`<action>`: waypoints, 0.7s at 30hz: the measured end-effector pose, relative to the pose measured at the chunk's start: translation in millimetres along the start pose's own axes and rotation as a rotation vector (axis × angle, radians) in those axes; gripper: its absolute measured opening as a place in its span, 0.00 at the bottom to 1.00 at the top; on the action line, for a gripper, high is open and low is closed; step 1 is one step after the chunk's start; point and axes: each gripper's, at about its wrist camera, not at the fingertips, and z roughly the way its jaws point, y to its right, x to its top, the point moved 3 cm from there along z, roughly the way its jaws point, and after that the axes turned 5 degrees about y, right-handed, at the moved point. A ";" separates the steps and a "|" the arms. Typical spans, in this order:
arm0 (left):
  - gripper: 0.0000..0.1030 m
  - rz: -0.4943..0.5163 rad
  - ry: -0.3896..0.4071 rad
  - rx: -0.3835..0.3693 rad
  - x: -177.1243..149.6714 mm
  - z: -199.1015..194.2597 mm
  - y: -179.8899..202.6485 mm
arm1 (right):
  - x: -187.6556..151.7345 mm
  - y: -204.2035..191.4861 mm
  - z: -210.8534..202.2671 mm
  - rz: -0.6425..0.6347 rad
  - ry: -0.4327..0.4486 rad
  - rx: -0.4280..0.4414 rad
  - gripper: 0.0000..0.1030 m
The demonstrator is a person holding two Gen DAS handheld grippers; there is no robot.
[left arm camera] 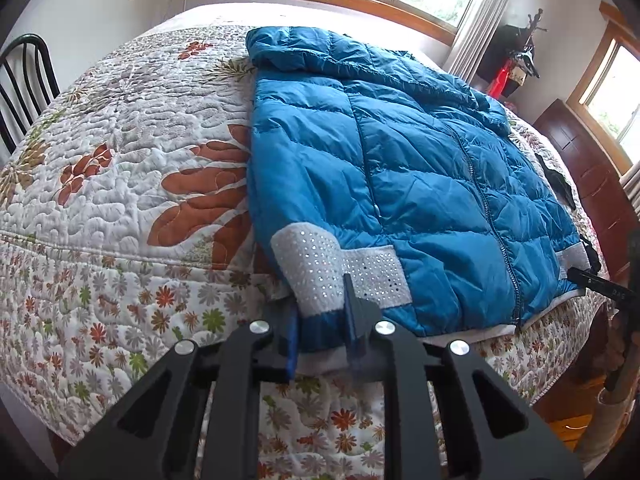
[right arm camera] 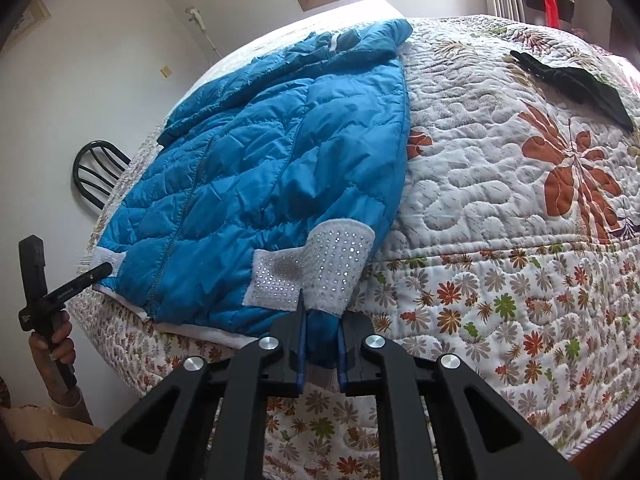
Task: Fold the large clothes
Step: 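Lift the hem with both tools and carry it over toward the collar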
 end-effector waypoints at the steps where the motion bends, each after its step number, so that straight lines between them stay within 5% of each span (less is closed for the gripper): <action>1: 0.16 0.000 0.001 -0.002 -0.1 -1.2 -0.7 | -1.0 -0.4 -1.9 0.001 0.003 0.004 0.10; 21: 0.16 0.002 0.020 -0.037 -28.2 -37.7 -9.7 | -15.7 -1.5 -20.5 0.017 0.029 0.026 0.10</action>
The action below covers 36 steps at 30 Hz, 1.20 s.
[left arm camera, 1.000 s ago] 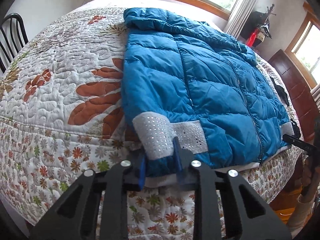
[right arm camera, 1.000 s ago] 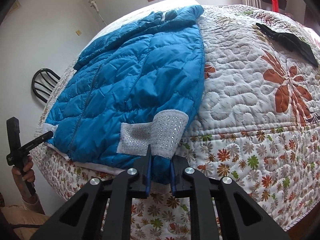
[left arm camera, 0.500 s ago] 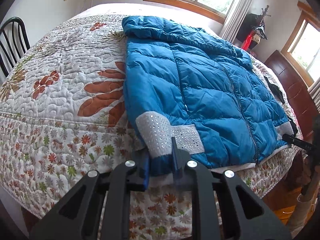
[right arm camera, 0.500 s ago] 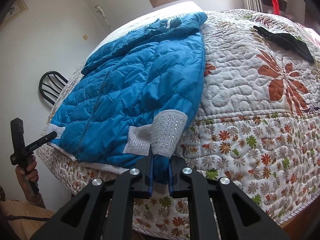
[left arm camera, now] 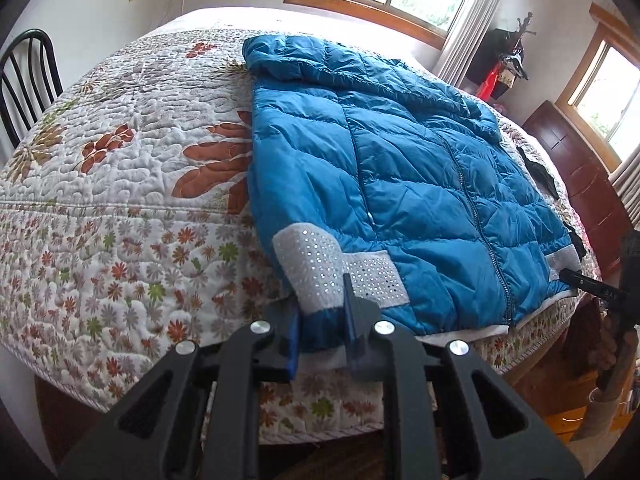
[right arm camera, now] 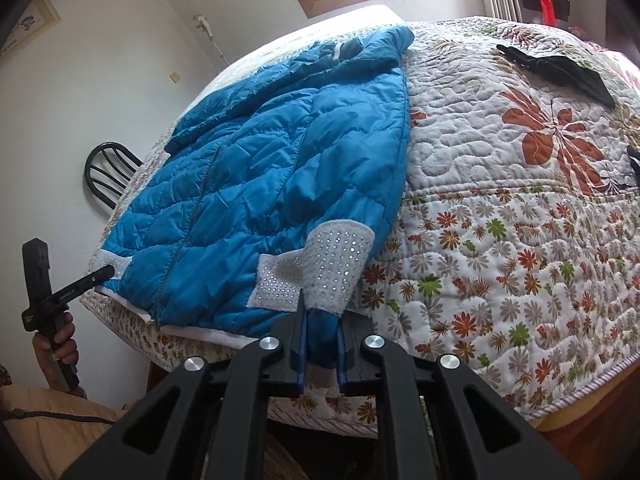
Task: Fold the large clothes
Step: 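Lift the hem with both tools and carry it over toward the collar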
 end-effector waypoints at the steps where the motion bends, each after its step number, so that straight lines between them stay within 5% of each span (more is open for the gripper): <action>1: 0.16 0.000 0.003 -0.004 -0.6 -1.6 -0.1 | 1.6 1.4 0.1 0.006 0.003 0.009 0.10; 17: 0.15 0.008 0.121 -0.159 74.3 -25.2 10.4 | 91.8 -20.4 -33.0 -0.063 0.105 0.134 0.09; 27: 0.15 -0.031 0.197 -0.246 183.5 -13.1 12.5 | 196.1 -26.3 -36.7 -0.029 0.129 0.194 0.09; 36: 0.15 -0.059 0.177 -0.244 279.6 39.7 13.4 | 295.6 -23.3 11.3 0.035 0.077 0.156 0.09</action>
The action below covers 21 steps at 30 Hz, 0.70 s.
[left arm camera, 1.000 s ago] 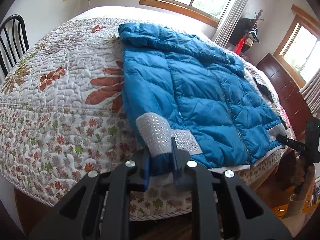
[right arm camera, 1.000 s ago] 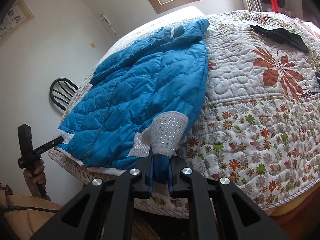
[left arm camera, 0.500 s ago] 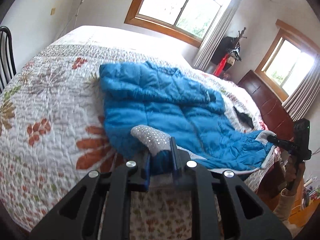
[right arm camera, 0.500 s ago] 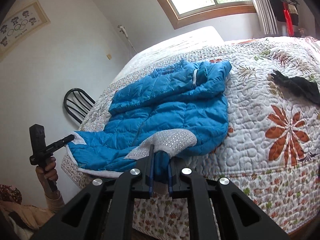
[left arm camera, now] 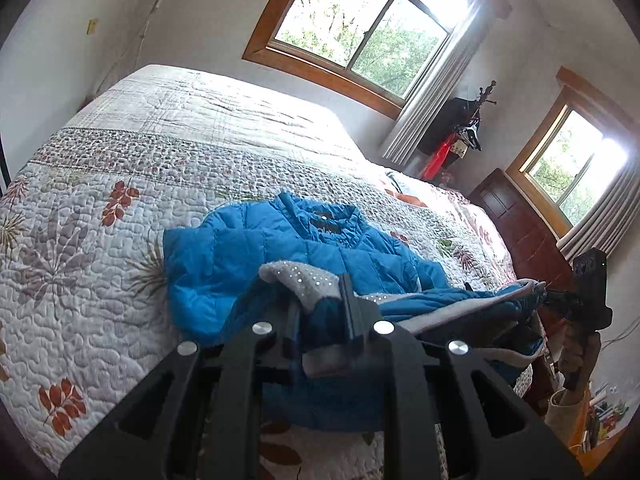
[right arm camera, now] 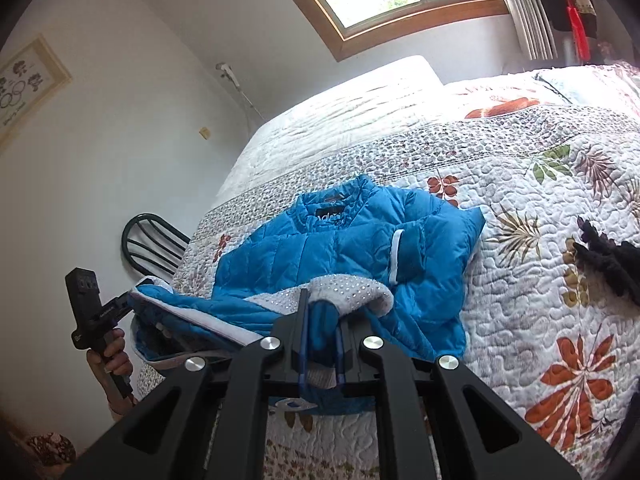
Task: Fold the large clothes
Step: 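Lift the hem with both tools and carry it over toward the collar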
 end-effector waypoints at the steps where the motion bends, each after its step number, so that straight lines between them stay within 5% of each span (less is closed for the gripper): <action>1: 0.15 -0.007 -0.003 0.002 7.1 7.7 -2.1 | 8.8 1.9 7.7 0.010 -0.004 -0.004 0.09; 10: 0.15 -0.073 -0.026 0.037 62.5 90.0 -31.4 | 78.9 30.0 83.2 0.099 -0.037 -0.054 0.09; 21: 0.15 -0.161 -0.117 0.092 84.3 186.4 -84.1 | 111.8 93.9 176.3 0.231 -0.121 -0.142 0.09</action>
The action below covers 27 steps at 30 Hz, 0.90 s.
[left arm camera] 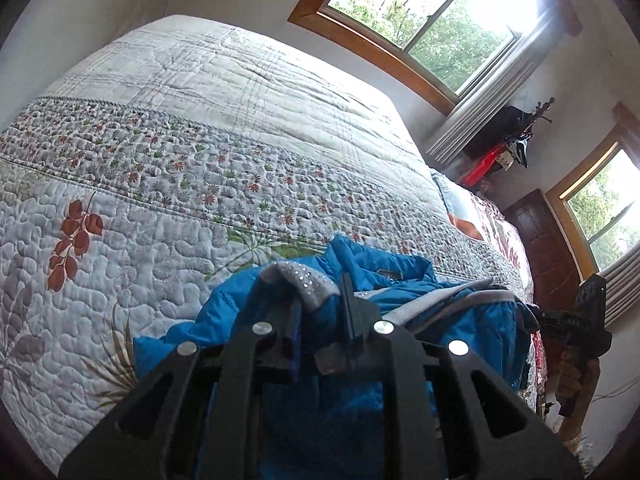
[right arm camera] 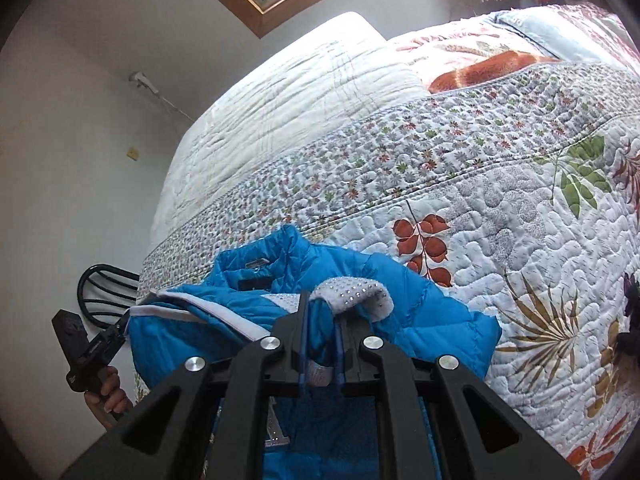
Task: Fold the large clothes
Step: 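Lift the hem with both tools and carry it over toward the collar, then lower the hem onto the collar end with both tools and hold it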
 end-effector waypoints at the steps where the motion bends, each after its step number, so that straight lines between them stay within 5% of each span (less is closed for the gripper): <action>1: 0.15 -0.015 -0.013 -0.001 1.2 9.6 -5.5 | 2.5 3.2 7.4 0.014 -0.009 0.005 0.09; 11: 0.19 -0.097 -0.105 0.017 -9.5 70.4 -45.5 | 1.4 30.9 67.6 0.092 -0.077 -0.024 0.10; 27: 0.19 -0.123 -0.110 0.024 -10.7 73.3 -47.8 | 0.2 38.2 71.5 0.134 -0.083 -0.022 0.13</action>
